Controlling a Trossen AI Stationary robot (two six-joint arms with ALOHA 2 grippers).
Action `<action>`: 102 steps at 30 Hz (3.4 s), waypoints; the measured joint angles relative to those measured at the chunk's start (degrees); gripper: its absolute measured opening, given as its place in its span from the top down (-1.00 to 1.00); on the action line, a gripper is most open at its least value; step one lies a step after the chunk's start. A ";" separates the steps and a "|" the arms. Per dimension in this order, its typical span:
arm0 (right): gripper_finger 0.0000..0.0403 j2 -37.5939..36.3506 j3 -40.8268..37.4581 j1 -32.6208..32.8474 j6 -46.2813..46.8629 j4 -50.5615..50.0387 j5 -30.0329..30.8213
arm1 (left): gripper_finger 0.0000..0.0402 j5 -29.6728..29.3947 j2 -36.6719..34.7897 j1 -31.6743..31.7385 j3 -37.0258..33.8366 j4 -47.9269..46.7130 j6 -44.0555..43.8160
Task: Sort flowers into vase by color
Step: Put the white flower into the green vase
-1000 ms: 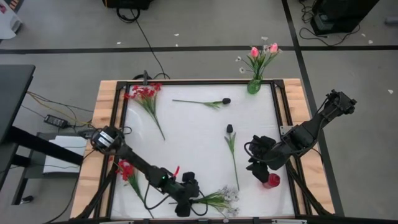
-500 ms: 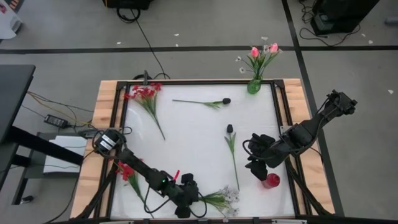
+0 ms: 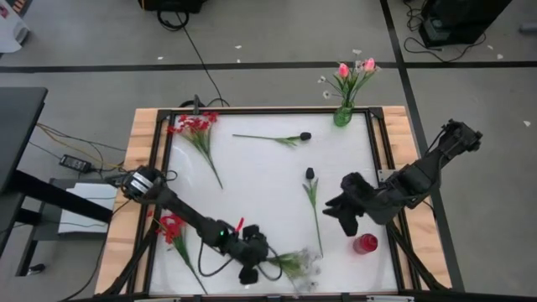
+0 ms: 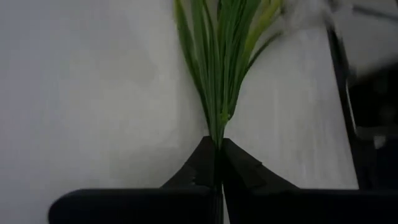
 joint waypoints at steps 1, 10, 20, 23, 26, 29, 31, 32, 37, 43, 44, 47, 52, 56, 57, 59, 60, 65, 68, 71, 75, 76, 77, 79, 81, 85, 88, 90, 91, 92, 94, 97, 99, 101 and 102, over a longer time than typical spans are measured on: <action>0.20 -0.62 0.00 0.19 -0.06 0.08 1.81 | 0.91 -0.40 -0.96 0.79 -0.02 0.01 0.62; 0.22 -6.95 0.00 1.76 -3.03 0.11 11.48 | 0.91 -1.08 -11.56 9.98 0.09 -1.18 10.20; 0.22 -9.35 0.00 6.18 0.09 -2.85 22.57 | 0.91 6.62 -21.86 26.51 0.17 -1.79 22.96; 0.22 -8.26 0.00 6.53 1.27 -3.15 24.22 | 0.91 12.31 -23.26 31.85 0.17 -0.05 26.13; 0.22 -6.71 0.00 6.39 3.46 -3.46 25.13 | 0.91 18.43 -23.79 36.78 0.20 3.87 27.94; 0.20 -5.09 0.00 5.88 3.72 0.16 25.45 | 0.91 25.32 -23.76 41.95 0.18 8.43 27.61; 0.16 -3.81 0.00 5.45 2.78 3.45 27.11 | 0.91 28.97 -23.75 45.24 0.17 12.58 26.97; 0.14 -3.23 0.00 5.14 1.72 5.27 28.00 | 0.91 30.23 -23.75 46.79 0.20 14.61 26.56; 0.03 -0.53 0.00 1.75 -3.34 13.38 31.94 | 0.91 37.98 -23.73 54.38 0.20 27.67 19.71; -0.07 0.86 0.00 -6.90 -13.95 23.69 36.33 | 0.91 44.76 -23.75 58.66 0.22 41.06 11.58; -0.08 0.91 0.00 -8.89 -16.52 25.61 35.55 | 0.91 45.32 -23.75 58.76 0.22 42.93 10.72; -0.12 0.84 0.00 -15.07 -25.33 33.03 30.52 | 0.91 45.54 -23.75 58.15 0.22 47.51 9.91; -0.16 0.54 0.00 -23.77 -38.65 44.69 19.50 | 0.91 44.92 -23.75 56.28 0.22 51.56 8.36; -0.20 0.64 0.02 -29.13 -43.18 47.74 11.51 | 0.91 44.95 -23.75 54.99 0.22 51.94 8.28; -0.20 0.86 0.02 -30.40 -43.66 48.19 8.16 | 0.91 44.92 -23.75 54.75 0.22 51.93 8.47; -0.20 1.39 0.02 -32.69 -45.38 49.40 2.27 | 0.91 44.56 -23.58 54.39 0.22 52.01 8.61; -0.20 1.70 0.02 -33.62 -46.58 50.24 0.65 | 0.91 44.35 -23.46 54.22 0.22 52.09 8.56; -0.20 2.89 0.00 -38.25 -52.50 55.94 -9.69 | 0.91 43.05 -23.25 53.13 0.22 51.95 8.36; -0.19 3.65 0.02 -40.88 -53.57 59.24 -15.06 | 0.91 41.28 -23.25 52.75 0.22 52.02 8.40; -0.15 3.73 0.02 -43.84 -53.05 58.92 -20.01 | 0.91 40.17 -23.25 52.77 0.22 51.54 8.84; -0.01 3.73 0.02 -47.36 -52.56 59.24 -23.72 | 0.91 39.10 -23.25 52.79 0.22 48.92 10.30; 0.06 3.73 0.02 -48.19 -52.20 59.20 -24.66 | 0.91 38.65 -23.25 52.79 0.22 48.06 11.12; 0.14 3.73 0.02 -49.09 -51.92 59.22 -26.29 | 0.91 38.28 -23.25 52.78 0.22 47.35 11.97; 0.33 3.73 0.02 -50.97 -51.37 59.11 -30.84 | 0.91 37.63 -23.25 52.79 0.22 45.91 13.43; 0.52 3.73 0.02 -52.67 -50.77 58.44 -34.14 | 0.91 36.44 -23.09 52.79 0.22 44.29 14.79; 0.89 3.71 0.02 -55.49 -50.69 54.88 -36.65 | 0.91 35.65 -22.76 52.79 0.22 41.56 14.61; 0.93 3.62 0.04 -57.44 -50.85 51.99 -38.17 | 0.86 33.18 -22.74 52.79 0.22 39.42 14.27; 0.94 3.58 0.05 -58.58 -50.74 49.75 -38.55 | 0.78 32.05 -22.66 53.16 0.22 38.08 13.33; 0.95 3.32 0.04 -59.16 -50.81 47.98 -38.68 | 0.73 31.85 -22.65 53.49 0.22 37.29 12.42; 0.96 3.03 0.04 -59.75 -51.00 46.13 -38.53 | 0.67 31.83 -22.66 53.96 0.22 36.04 11.65; 0.96 2.04 0.02 -60.90 -51.50 41.93 -36.81 | 0.54 31.79 -22.77 55.09 0.24 32.17 10.12; 0.96 -0.18 0.00 -62.90 -52.52 35.33 -33.31 | 0.35 31.88 -22.75 56.57 0.24 25.05 8.42; 0.96 -2.17 0.00 -64.50 -53.41 31.56 -32.70 | 0.25 32.42 -22.75 57.20 0.22 22.08 8.42; 0.96 -4.47 0.00 -65.92 -53.64 29.30 -32.84 | 0.18 32.49 -22.75 57.65 0.22 20.99 8.27; 0.96 -5.73 0.00 -66.56 -53.77 28.49 -32.85 | 0.16 32.23 -22.75 57.74 0.22 20.88 7.65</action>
